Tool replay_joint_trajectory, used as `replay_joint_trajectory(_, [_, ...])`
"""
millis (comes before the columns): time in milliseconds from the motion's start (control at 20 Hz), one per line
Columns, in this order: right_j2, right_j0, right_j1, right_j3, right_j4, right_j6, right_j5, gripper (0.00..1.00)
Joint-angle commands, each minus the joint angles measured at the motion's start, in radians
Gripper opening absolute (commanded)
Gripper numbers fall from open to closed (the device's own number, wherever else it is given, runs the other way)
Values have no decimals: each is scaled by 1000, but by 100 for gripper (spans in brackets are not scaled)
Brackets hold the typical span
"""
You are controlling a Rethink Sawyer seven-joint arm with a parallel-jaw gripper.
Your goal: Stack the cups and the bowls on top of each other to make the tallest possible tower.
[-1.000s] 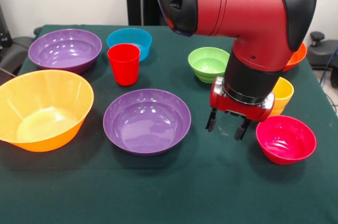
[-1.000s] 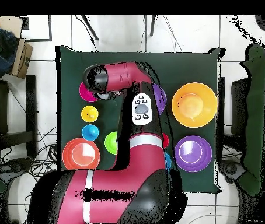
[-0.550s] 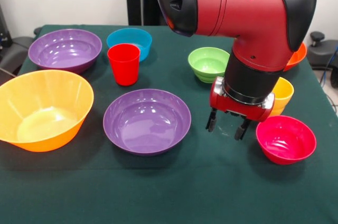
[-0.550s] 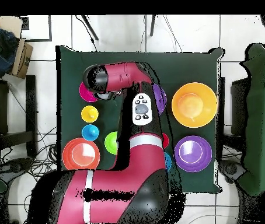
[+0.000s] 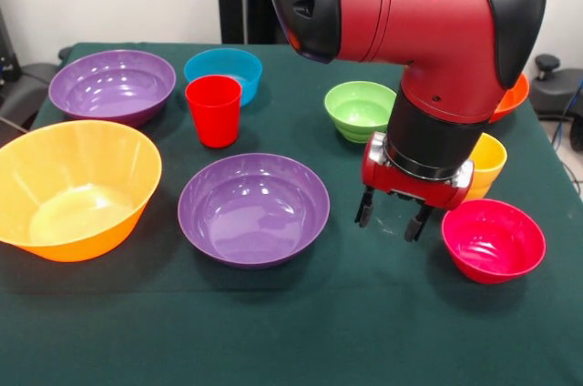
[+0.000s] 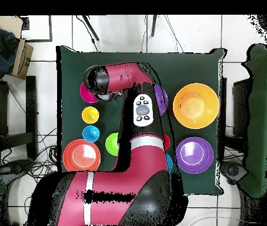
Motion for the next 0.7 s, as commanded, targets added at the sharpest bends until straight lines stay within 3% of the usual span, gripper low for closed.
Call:
replay_joint_trajectory(50, [73,15,19,-10,-79,-229,56,100])
replay_joint_trajectory(700, [72,28,23,-34,-75,-220,85,100])
